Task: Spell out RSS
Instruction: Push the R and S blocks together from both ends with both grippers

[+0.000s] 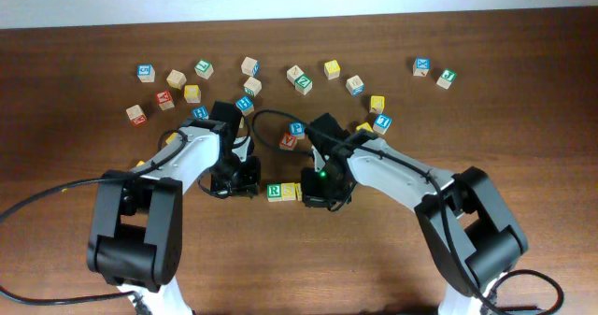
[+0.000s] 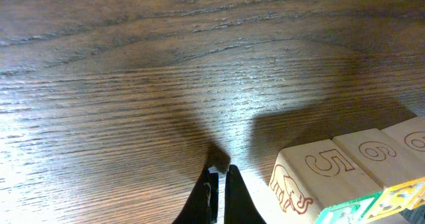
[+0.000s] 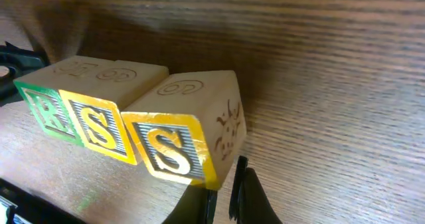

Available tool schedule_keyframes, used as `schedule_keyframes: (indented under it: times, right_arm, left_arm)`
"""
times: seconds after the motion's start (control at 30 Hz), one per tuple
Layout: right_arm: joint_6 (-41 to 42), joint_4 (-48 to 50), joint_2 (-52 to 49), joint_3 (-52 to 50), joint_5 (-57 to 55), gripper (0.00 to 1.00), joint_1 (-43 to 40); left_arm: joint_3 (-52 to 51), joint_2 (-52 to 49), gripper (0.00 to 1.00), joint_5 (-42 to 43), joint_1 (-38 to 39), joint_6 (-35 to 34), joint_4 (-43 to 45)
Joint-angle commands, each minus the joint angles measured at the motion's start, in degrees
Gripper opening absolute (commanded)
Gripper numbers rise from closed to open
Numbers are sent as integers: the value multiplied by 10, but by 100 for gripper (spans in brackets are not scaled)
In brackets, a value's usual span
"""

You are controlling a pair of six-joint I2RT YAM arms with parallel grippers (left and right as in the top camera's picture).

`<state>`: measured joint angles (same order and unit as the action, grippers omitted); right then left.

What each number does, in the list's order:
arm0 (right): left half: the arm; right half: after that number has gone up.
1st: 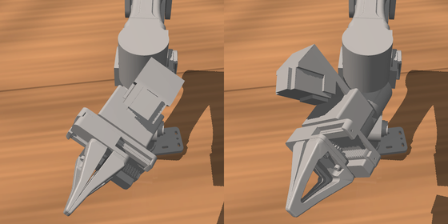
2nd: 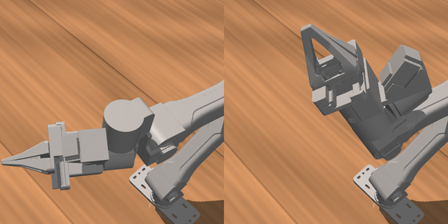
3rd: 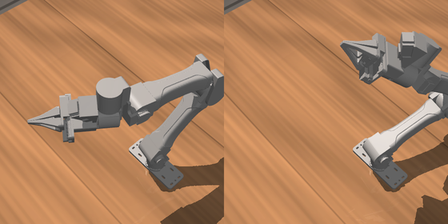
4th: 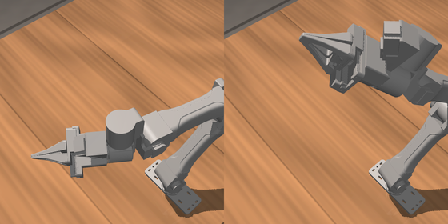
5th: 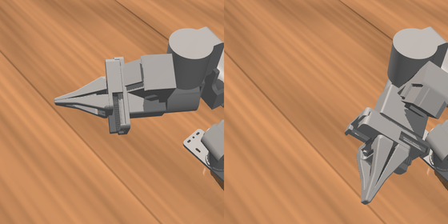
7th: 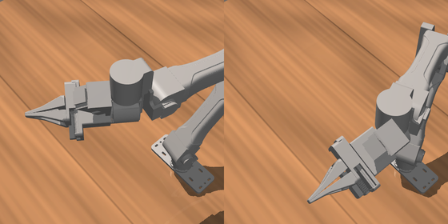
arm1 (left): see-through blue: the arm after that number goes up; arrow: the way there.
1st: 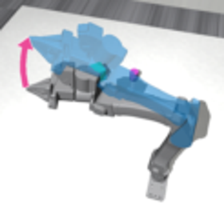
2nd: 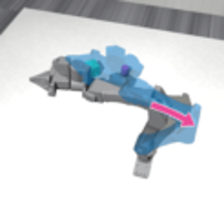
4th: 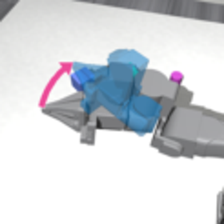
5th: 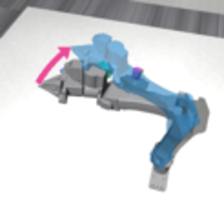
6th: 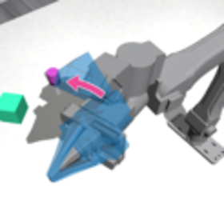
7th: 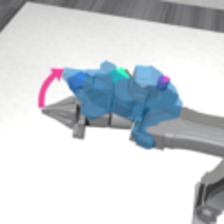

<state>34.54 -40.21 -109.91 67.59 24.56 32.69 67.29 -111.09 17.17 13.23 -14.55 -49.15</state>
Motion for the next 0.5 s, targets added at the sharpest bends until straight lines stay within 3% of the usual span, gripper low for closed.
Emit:
schedule_keyframes:
  times: [0.0,0.2,0.33,0.47]
  right_arm:
    - [5,2,-2,-2,1,5,7]
    - [-2,-9,-2,0,3,4,2]
    - [-51,-87,-2,24,0,4,-47]
    - [-77,-77,-2,24,1,4,-83]
  left_arm:
    - [-12,-17,0,-43,5,7,3]
    - [-12,-17,0,-43,21,7,3]
    - [-12,-17,0,-43,21,7,2]
    - [-13,-17,0,-31,22,7,3]
